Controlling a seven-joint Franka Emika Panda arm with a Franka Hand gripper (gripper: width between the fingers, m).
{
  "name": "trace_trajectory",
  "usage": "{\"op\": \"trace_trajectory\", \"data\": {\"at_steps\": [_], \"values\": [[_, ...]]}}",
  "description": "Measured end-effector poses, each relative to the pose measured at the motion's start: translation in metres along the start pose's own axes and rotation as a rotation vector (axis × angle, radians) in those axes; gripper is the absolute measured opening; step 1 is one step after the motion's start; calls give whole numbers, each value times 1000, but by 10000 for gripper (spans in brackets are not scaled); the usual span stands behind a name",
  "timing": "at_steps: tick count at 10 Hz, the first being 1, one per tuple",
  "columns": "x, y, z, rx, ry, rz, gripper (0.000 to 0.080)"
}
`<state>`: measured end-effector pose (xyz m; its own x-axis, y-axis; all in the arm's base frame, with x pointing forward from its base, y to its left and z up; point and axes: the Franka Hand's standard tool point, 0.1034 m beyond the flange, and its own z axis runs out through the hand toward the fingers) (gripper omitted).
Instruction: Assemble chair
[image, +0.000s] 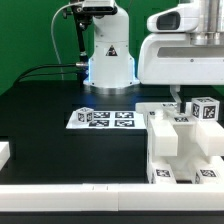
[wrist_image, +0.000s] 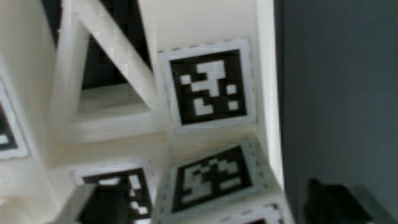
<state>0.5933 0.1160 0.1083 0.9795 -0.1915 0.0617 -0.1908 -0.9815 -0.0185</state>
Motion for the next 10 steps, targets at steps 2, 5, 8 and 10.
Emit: {"op": "trace_trajectory", "data": {"at_steps": [2, 5, 8, 10], "values": [[0, 0, 0, 1, -1, 54, 263], [0, 0, 1, 2, -2, 282, 263], [2, 0, 1, 22, 2, 655, 263], [1, -2, 1, 51, -21, 944, 264]]}}
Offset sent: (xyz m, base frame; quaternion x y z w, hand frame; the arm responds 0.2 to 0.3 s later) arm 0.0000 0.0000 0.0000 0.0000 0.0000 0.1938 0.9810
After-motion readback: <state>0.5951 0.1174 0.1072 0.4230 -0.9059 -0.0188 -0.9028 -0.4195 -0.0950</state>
